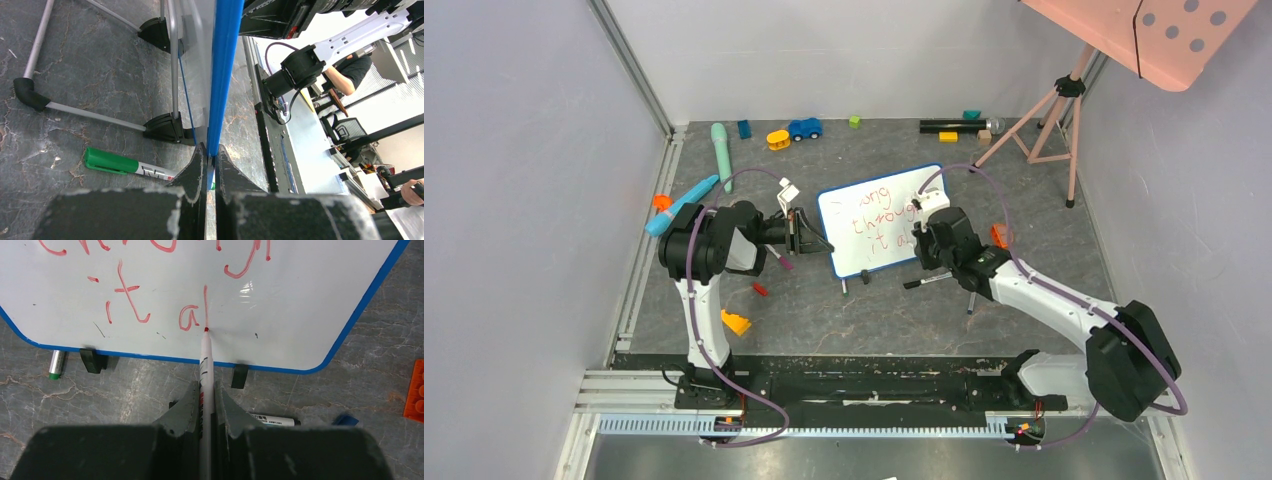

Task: Write a sentence on the whiteboard

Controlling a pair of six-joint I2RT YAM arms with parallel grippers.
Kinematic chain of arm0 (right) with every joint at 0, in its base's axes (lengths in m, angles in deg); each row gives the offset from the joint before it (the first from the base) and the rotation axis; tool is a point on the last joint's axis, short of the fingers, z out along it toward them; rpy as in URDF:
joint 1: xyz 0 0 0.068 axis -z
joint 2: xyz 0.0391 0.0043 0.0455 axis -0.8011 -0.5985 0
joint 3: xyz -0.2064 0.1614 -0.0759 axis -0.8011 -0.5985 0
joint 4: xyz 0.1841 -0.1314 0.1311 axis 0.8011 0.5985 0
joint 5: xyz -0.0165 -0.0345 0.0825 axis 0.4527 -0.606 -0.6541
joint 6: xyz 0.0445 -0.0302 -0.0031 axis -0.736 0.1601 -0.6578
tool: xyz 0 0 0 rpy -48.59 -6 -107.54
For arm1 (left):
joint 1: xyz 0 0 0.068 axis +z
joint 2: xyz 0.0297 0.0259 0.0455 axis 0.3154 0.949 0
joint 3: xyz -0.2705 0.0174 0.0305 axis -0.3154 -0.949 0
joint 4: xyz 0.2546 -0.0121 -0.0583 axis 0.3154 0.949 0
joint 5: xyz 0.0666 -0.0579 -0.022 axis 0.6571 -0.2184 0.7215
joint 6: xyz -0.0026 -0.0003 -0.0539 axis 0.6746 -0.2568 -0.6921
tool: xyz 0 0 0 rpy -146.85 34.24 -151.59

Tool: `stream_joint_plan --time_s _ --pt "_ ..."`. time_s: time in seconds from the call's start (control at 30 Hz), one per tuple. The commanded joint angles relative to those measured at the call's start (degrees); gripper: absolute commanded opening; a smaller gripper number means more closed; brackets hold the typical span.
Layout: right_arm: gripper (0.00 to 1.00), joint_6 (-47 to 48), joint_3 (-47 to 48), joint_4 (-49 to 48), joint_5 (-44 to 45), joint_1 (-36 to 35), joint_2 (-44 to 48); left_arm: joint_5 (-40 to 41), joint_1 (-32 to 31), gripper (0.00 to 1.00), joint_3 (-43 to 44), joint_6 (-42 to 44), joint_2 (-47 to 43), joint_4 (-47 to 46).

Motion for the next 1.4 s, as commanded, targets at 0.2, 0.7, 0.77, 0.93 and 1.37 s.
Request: stream_joint_plan --time_s 0.2,0.7,0.77,0.93,1.37 --pt "0.00 1.5 7.3 0.9 -0.2 1.7 1.7 -3.4 -1.0 0.02 0.7 -1.1 -0.1 -4.3" --pt "0.00 3.4 8.8 -0.5 -0.6 3.2 -3.2 -3.3 -1.0 0.02 0.7 -1.1 -0.1 -4.3" --pt "0.00 3.4 8.6 -0.5 -0.7 3.2 -3.6 -3.4 -1.0 0.02 0.6 -1.1 -0.2 -4.3" --pt "0.00 2.6 6.5 -0.7 -1.0 3.2 -2.8 -3.4 -1.0 0.02 0.6 -1.0 -0.1 -4.3" --pt "0.00 0.2 -0.5 -1.3 -2.0 3.2 -0.3 -3.4 -1.0 0.02 0.7 -1.1 -0.1 -4.3"
